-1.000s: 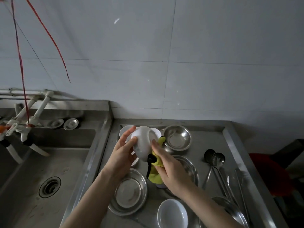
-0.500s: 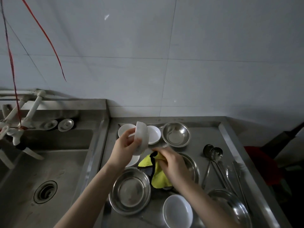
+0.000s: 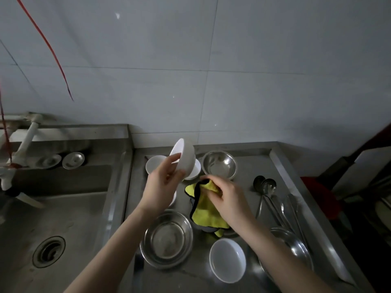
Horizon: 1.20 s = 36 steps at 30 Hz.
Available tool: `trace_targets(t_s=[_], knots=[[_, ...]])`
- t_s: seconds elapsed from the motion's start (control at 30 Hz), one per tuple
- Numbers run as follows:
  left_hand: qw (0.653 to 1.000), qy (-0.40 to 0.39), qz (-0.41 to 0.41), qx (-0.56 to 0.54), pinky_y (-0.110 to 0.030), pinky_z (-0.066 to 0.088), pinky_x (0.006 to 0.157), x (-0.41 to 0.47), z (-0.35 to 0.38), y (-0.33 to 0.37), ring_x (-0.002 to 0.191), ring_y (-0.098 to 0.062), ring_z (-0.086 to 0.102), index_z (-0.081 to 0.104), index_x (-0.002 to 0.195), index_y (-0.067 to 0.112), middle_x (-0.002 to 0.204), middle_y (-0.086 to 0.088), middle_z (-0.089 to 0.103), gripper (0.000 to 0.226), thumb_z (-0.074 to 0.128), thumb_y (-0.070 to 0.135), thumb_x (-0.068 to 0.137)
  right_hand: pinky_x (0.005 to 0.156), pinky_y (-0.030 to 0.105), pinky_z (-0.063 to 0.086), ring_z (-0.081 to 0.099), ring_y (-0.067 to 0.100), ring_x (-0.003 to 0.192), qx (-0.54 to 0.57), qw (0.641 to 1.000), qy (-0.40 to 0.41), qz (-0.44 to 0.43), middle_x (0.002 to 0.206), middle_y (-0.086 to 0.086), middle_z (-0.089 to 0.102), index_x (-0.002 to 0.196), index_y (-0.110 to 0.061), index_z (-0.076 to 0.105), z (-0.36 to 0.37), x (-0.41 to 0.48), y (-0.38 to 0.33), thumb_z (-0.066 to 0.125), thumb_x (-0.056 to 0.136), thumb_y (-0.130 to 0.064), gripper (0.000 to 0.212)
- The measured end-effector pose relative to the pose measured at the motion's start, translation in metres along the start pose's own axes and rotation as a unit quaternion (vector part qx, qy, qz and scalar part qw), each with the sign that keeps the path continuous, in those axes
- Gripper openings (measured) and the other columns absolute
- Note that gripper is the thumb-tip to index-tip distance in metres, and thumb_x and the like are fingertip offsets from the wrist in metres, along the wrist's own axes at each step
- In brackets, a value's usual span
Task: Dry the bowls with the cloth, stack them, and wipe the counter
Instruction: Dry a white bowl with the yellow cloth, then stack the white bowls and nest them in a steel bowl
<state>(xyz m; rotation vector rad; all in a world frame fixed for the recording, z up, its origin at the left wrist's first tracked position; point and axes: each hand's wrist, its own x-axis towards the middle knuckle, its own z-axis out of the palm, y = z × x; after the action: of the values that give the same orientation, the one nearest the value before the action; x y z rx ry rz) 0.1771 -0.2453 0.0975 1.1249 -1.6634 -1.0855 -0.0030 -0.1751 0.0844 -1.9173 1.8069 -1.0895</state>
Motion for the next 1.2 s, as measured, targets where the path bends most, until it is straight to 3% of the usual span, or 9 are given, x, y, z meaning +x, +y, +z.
trace_targets(t_s=[0.23, 0.33, 0.5, 0.63, 0.8, 0.87, 0.97, 1.07, 1.2], knots=[[0.999, 0.038, 0.014, 0.036, -0.028, 0.052, 0.086, -0.035, -0.01, 0.014, 0.091, -0.004, 0.067, 0.059, 0.118, 0.041, 0.097, 0.019, 0.073, 0.038, 0.061, 0.013, 0.093, 0.084, 0.028, 0.051, 0.061, 0.007, 0.1, -0.006, 0.997, -0.058, -0.059, 0.11, -0.012, 0.066, 0.119, -0.031, 0.06, 0.005, -0.035, -0.021, 0.064, 0.086, -0.034, 0.033], [0.997, 0.054, 0.013, 0.057, -0.022, 0.05, 0.088, -0.063, -0.009, 0.023, 0.092, 0.002, 0.066, 0.06, 0.126, 0.027, 0.104, 0.012, 0.072, 0.037, 0.061, 0.01, 0.093, 0.089, 0.025, 0.049, 0.061, 0.006, 0.103, 0.045, 0.992, -0.094, -0.064, 0.112, -0.012, 0.066, 0.118, -0.03, 0.061, 0.006, -0.05, -0.022, 0.062, 0.087, -0.038, 0.033], [0.984, 0.095, 0.023, 0.148, -0.021, 0.049, 0.088, -0.118, 0.001, 0.029, 0.097, -0.006, 0.066, 0.058, 0.131, 0.022, 0.111, 0.003, 0.072, 0.039, 0.062, 0.013, 0.093, 0.074, 0.004, 0.037, 0.057, 0.001, 0.088, 0.085, 0.986, -0.14, -0.029, 0.101, -0.012, 0.068, 0.112, -0.027, 0.066, 0.009, -0.083, -0.023, 0.068, 0.086, -0.026, 0.026], [0.967, 0.085, 0.013, 0.24, -0.036, 0.052, 0.09, -0.159, 0.018, 0.018, 0.102, -0.024, 0.065, 0.056, 0.134, 0.022, 0.115, -0.009, 0.068, 0.042, 0.06, 0.012, 0.094, 0.08, 0.015, 0.042, 0.057, -0.002, 0.087, 0.092, 0.976, -0.195, 0.023, 0.103, -0.013, 0.068, 0.109, -0.031, 0.066, 0.022, -0.114, -0.011, 0.069, 0.083, -0.025, 0.027], [0.951, 0.094, 0.008, 0.295, -0.037, 0.051, 0.08, -0.196, 0.04, 0.003, 0.091, -0.032, 0.065, 0.058, 0.132, 0.02, 0.102, -0.011, 0.066, 0.038, 0.058, 0.016, 0.094, 0.082, 0.011, 0.04, 0.058, 0.005, 0.096, 0.114, 0.955, -0.252, 0.106, 0.105, -0.009, 0.064, 0.118, -0.026, 0.062, 0.04, -0.145, 0.011, 0.072, 0.082, -0.023, 0.037], [0.947, 0.096, 0.009, 0.308, -0.04, 0.053, 0.076, -0.205, 0.047, 0.0, 0.086, -0.034, 0.065, 0.058, 0.133, 0.02, 0.097, -0.011, 0.064, 0.038, 0.056, 0.019, 0.094, 0.086, 0.024, 0.048, 0.062, 0.01, 0.093, 0.138, 0.95, -0.246, 0.137, 0.108, -0.002, 0.065, 0.12, -0.025, 0.059, 0.037, -0.152, 0.018, 0.068, 0.086, -0.022, 0.035], [0.938, 0.084, 0.012, 0.337, -0.041, 0.053, 0.073, -0.21, 0.059, -0.001, 0.083, -0.035, 0.063, 0.056, 0.134, 0.022, 0.094, -0.01, 0.06, 0.039, 0.056, 0.017, 0.096, 0.084, 0.031, 0.051, 0.063, 0.013, 0.09, 0.162, 0.96, -0.194, 0.124, 0.101, -0.001, 0.066, 0.127, -0.027, 0.053, 0.02, -0.151, 0.025, 0.055, 0.094, -0.023, 0.034], [0.925, 0.062, 0.072, 0.368, -0.037, 0.052, 0.06, -0.205, 0.072, 0.004, 0.071, -0.033, 0.062, 0.053, 0.129, 0.029, 0.083, -0.008, 0.06, 0.038, 0.054, 0.02, 0.093, 0.068, 0.039, 0.059, 0.066, 0.017, 0.082, 0.249, 0.943, -0.141, 0.171, 0.092, 0.001, 0.065, 0.13, -0.03, 0.051, -0.004, -0.143, 0.027, 0.048, 0.099, -0.025, 0.031], [0.899, 0.01, 0.173, 0.403, -0.03, 0.049, 0.049, -0.188, 0.092, 0.008, 0.068, -0.024, 0.061, 0.064, 0.121, 0.019, 0.081, -0.003, 0.071, 0.048, 0.077, 0.003, 0.077, 0.062, 0.041, 0.06, 0.068, 0.016, 0.074, 0.302, 0.922, -0.118, 0.213, 0.1, 0.002, 0.064, 0.133, -0.023, 0.05, -0.028, -0.127, 0.032, 0.048, 0.098, -0.034, 0.036]])
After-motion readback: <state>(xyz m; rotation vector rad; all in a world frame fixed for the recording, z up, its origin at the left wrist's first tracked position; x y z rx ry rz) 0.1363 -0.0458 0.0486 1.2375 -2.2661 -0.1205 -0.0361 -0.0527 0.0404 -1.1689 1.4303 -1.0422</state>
